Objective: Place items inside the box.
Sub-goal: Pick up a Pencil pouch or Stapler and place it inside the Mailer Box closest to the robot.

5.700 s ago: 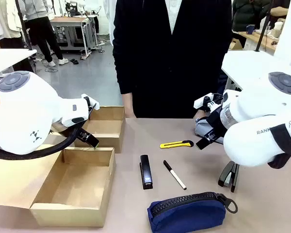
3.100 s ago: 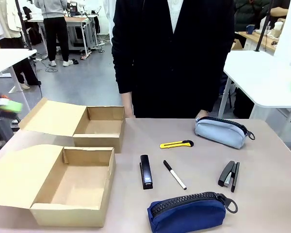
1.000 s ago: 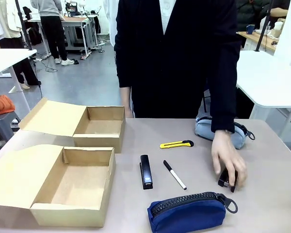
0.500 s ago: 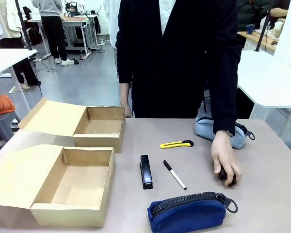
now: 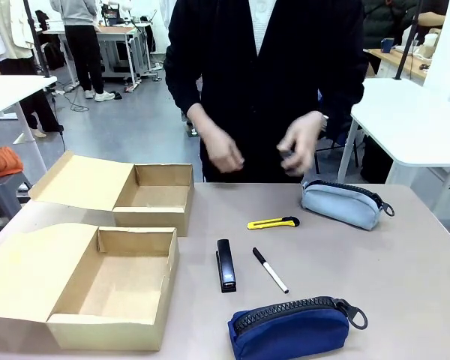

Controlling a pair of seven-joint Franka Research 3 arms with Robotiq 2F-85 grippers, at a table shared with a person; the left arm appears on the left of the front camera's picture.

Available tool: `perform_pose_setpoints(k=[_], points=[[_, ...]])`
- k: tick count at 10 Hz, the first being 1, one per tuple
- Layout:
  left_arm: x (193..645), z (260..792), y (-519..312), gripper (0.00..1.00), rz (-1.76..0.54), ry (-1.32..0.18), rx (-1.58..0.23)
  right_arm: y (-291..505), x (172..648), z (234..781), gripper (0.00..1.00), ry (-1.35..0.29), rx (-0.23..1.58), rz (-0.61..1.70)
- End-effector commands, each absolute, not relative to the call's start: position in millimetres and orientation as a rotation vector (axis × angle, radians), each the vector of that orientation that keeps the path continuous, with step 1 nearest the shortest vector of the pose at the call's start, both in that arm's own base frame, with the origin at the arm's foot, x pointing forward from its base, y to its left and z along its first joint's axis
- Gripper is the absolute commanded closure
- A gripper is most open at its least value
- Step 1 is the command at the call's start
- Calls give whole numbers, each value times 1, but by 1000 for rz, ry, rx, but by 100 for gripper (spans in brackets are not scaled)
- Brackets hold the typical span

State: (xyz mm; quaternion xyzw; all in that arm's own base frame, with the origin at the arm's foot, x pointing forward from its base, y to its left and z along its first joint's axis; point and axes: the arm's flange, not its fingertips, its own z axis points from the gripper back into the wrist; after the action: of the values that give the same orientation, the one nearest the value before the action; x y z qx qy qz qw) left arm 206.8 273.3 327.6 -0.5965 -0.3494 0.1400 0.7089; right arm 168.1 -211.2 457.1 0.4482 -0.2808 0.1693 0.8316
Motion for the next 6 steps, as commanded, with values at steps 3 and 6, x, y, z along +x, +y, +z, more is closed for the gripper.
perform_pose_setpoints(k=[3,6], points=[[206,327,270,4,300,-812,-1332,-26,265,485,0,-242,750,1076],[206,327,270,4,300,-812,-1332,132,249,420,0,208,560,1497]])
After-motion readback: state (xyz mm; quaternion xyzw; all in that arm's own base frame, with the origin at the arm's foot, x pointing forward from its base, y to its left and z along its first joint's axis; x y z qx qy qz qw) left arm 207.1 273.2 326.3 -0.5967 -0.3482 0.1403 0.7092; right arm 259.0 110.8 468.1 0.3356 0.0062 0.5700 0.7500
